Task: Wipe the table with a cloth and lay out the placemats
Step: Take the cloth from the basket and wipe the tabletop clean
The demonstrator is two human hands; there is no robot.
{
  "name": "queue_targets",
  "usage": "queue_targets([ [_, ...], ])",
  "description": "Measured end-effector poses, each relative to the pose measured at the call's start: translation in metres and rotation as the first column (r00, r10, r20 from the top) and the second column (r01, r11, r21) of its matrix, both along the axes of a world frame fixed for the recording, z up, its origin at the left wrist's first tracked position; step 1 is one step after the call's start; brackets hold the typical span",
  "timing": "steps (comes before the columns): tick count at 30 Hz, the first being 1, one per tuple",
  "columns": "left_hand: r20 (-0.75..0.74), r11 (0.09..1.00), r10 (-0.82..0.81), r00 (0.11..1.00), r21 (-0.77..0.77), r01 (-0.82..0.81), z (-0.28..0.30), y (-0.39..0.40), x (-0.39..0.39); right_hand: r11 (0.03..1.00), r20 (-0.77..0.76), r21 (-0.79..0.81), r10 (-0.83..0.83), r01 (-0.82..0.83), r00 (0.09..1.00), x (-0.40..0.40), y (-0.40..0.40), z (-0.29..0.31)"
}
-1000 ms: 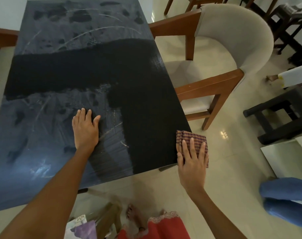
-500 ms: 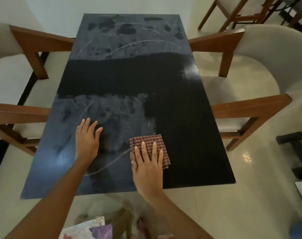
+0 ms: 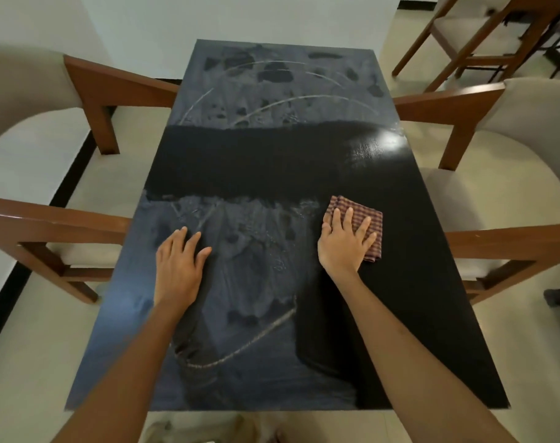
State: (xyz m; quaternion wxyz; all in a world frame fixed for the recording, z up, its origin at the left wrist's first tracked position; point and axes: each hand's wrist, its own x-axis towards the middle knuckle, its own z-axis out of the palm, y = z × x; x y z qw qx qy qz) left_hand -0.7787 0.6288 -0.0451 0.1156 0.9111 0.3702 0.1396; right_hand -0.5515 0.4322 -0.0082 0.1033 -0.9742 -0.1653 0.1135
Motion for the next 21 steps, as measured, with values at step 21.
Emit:
queue_targets([
  [21, 0.008, 0.999, 0.036, 0.999, -0.031, -0.035, 0.009, -0.005, 0.0, 0.982, 0.034, -0.061, 0.179, -0.176, 0.983, -0.04, 0.056, 0.0],
])
